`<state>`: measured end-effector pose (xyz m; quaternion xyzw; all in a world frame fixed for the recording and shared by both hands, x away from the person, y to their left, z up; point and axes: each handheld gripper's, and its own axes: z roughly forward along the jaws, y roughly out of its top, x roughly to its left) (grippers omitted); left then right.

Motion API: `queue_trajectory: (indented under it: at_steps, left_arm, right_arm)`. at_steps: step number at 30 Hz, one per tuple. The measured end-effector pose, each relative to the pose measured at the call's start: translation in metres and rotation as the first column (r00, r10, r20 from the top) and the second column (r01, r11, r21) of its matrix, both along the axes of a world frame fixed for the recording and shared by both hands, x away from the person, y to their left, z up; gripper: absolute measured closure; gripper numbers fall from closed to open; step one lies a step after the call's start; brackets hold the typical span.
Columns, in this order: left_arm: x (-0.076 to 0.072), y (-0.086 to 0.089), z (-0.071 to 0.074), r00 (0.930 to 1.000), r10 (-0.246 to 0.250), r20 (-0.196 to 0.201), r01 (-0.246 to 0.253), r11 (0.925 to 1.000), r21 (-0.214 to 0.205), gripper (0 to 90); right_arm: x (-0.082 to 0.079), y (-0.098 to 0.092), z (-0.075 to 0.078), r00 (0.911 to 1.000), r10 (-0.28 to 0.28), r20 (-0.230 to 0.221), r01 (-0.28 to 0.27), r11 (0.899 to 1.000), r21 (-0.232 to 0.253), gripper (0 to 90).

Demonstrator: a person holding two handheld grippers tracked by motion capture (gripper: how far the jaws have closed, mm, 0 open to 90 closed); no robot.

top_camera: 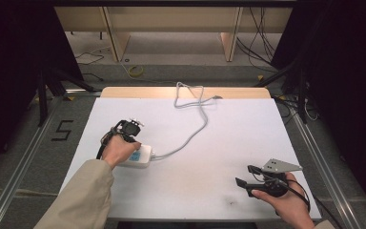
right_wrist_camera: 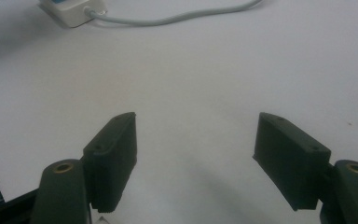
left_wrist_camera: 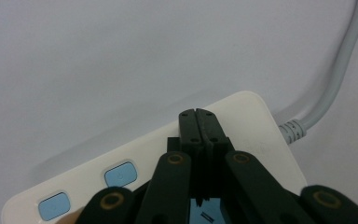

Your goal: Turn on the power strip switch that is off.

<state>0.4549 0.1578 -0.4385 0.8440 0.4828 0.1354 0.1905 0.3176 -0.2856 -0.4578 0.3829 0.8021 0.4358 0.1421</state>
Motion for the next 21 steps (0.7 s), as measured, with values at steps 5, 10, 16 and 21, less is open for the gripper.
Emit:
queue_trajectory:
  at_steps: [5, 10, 16, 21]
  left_arm:
    - [0.0006, -0.001, 0.0002, 1.0, -0.004, -0.007, 0.005, 0.9999, 0.01, 90.0]
    - [0.0011, -0.0024, 0.0, 1.0, -0.002, -0.007, 0.002, 0.9999, 0.017, 90.0]
    - [0.002, -0.0027, -0.0002, 0.9999, -0.003, -0.014, 0.003, 0.9998, 0.02, 90.0]
    - [0.0021, -0.0038, 0.0, 0.9999, -0.002, -0.015, 0.002, 0.9995, 0.03, 90.0]
  right_arm:
    - [-0.0003, 0.0003, 0.0002, 1.0, 0.001, 0.001, -0.001, 1.0, 0.0, 30.2]
    - [-0.0002, 0.0003, 0.0001, 1.0, 0.001, 0.0, -0.001, 1.0, -0.002, 30.2]
    - [-0.0005, 0.0004, 0.0008, 1.0, -0.003, 0.002, 0.003, 1.0, 0.002, 30.3]
    - [-0.0006, 0.0009, 0.0005, 1.0, 0.0, 0.002, 0.0, 1.0, 0.002, 30.3]
